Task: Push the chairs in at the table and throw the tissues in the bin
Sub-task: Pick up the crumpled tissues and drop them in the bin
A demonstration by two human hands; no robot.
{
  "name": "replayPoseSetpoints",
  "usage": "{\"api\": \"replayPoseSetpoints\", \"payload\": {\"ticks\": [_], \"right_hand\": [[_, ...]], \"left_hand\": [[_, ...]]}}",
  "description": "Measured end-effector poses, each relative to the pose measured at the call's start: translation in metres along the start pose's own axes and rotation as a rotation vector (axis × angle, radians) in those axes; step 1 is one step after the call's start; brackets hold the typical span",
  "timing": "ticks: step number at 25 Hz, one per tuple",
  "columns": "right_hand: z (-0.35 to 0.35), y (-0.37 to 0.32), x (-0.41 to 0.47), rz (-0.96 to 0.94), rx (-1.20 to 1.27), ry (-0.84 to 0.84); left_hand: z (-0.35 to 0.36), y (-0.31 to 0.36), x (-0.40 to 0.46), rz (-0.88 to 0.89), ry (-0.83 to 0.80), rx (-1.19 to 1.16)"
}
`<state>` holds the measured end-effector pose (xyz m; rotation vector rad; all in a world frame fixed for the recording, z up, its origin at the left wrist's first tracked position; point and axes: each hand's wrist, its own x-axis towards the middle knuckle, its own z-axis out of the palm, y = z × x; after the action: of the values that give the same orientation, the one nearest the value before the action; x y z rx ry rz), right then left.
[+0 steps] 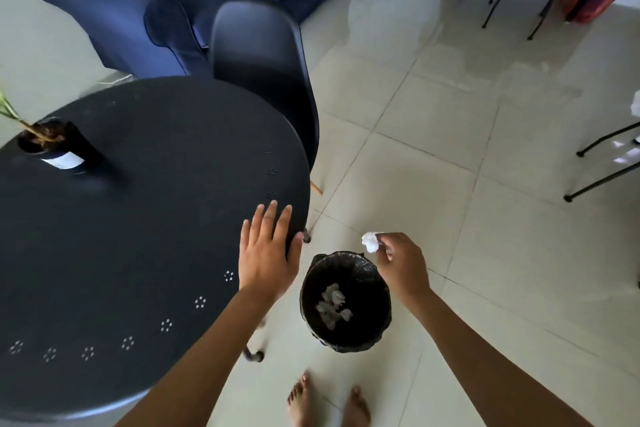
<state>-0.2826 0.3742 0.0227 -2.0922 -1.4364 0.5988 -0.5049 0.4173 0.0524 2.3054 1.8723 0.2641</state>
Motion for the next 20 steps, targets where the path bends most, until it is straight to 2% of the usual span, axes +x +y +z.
{"api": "replayPoseSetpoints", "payload": {"ticks": [3,7,11,15,20], "right_hand": [[0.007,-0.006,-0.004,0.032,-0.03,-0.049],[0.015,-0.007,-0.008,0.035,-0.042,-0.152],[0.012,-0.01,-0.013,0.033,0.002,-0.134],[-0.011,-0.027,-0.02,0.011,0.085,-0.027],[-0.082,-0.087,-0.033,-0.049,0.389,0.255]], "left_hand": [[0.012,-0.022,-0.007,-0.101,-0.156,0.042],[0.024,-0.03,-0.014,-0.102,-0.14,0.062],[0.026,-0.03,-0.014,-0.108,-0.12,0.069],[0.027,-0.03,-0.015,-0.108,-0.11,0.073],[0.028,-0.03,-0.015,-0.112,-0.121,0.054]]}}
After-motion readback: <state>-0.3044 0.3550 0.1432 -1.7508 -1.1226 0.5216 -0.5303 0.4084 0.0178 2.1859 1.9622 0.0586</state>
